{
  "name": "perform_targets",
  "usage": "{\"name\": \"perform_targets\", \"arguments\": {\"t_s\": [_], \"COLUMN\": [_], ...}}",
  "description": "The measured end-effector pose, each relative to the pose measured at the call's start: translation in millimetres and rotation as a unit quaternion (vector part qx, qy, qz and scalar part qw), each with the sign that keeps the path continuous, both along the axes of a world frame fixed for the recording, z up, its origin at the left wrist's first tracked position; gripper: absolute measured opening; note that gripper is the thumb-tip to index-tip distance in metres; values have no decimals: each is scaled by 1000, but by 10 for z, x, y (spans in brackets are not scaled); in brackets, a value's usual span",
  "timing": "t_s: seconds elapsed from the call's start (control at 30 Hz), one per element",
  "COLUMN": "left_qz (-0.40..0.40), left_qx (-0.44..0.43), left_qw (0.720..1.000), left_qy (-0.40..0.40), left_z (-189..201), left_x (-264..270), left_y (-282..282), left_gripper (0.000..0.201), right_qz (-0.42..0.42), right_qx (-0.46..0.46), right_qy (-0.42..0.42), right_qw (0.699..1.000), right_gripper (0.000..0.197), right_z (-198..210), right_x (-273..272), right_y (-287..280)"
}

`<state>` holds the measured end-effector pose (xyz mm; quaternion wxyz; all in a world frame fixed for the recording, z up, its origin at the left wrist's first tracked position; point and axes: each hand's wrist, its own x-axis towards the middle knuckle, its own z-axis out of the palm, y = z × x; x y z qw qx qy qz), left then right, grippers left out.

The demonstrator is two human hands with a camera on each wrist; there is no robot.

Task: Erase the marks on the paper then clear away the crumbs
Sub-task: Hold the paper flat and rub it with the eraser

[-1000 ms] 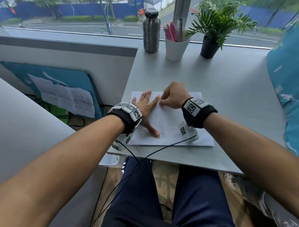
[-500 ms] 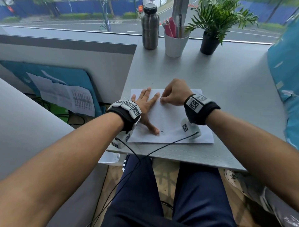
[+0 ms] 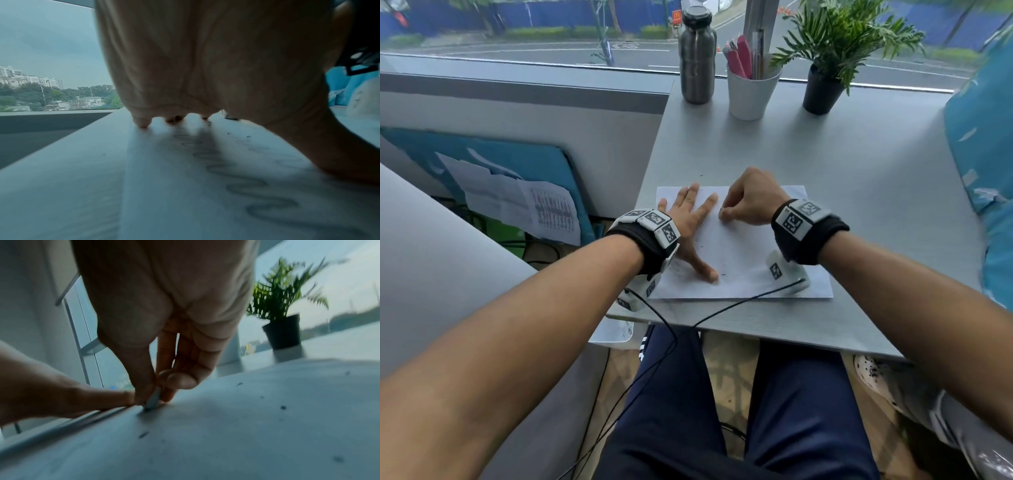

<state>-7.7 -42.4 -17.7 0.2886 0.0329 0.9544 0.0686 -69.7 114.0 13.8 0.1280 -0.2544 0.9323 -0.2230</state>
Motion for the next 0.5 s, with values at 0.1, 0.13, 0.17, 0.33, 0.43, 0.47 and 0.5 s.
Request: {"name": "perform_targets", "arguments": {"t_s": [0.1, 0.13, 0.17, 0.33, 0.43, 0.47, 0.5], "left_qz": [1, 0, -2, 1, -2, -3, -2], "left_qx": [-3, -3, -4, -4, -5, -4, -3], "left_qw": [1000, 1000, 1000, 1000, 1000, 1000, 1000], "left_qy": [-3, -1, 0, 0, 1, 0, 0], "left_z": [1, -2, -5, -11, -16, -16, -14], "left_x": [5, 2, 2, 2, -5, -2, -2], "left_y": [-3, -3, -3, -4, -1, 0, 3], "left_gripper": [162, 162, 161, 162, 162, 161, 160], "right_qz": [75, 92, 83, 49, 81, 49, 20], "right_qx": [16, 23, 27, 9, 20, 14, -2], "right_qy": [-8, -17, -20, -12, -28, -33, -28], "right_qw": [997, 995, 996, 999, 996, 998, 999], "right_gripper": [9, 10, 12, 9, 11, 12, 12], "right_z": [-10, -8, 1, -11, -21, -12, -7], "right_x": [203, 239, 201, 150, 199, 123, 62], "right_y": [-82, -89, -80, -66, -62, -29, 3]}}
